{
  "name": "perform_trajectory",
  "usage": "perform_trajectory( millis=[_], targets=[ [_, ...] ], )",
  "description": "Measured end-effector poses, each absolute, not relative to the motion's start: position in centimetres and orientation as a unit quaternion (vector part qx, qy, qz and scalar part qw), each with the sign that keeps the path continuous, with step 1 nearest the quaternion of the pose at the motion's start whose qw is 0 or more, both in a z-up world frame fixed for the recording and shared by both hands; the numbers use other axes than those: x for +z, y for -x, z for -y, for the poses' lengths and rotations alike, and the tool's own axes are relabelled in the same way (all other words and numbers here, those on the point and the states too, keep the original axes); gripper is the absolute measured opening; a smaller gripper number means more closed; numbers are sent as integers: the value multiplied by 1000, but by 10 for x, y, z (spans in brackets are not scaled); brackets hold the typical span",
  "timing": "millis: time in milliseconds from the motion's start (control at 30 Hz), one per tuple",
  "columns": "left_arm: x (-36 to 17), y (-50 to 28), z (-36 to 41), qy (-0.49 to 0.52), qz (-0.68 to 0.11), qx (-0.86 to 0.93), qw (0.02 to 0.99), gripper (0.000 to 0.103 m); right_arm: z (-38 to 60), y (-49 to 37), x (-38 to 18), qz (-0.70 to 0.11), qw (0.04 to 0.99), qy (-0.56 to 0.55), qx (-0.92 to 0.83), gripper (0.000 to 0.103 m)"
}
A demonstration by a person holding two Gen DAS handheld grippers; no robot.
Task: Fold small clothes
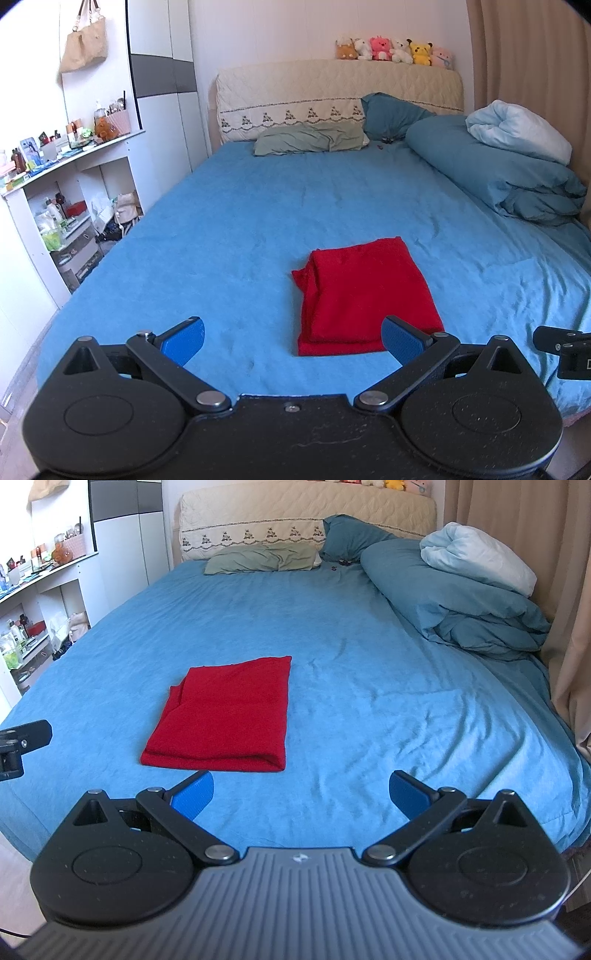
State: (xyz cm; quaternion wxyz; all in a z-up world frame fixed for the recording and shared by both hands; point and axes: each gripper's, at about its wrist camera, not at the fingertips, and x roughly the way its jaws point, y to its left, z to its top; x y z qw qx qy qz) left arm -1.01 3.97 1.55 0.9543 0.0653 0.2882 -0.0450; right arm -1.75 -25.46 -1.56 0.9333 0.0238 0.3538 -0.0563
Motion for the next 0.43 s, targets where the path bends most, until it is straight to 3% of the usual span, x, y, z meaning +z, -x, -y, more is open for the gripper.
perform_trajectory(
  millis=[433],
  targets=[
    [12, 8, -39, -69, -285, -43, 955, 103, 261, 14, -18, -356, 933, -25, -51, 103]
  ],
)
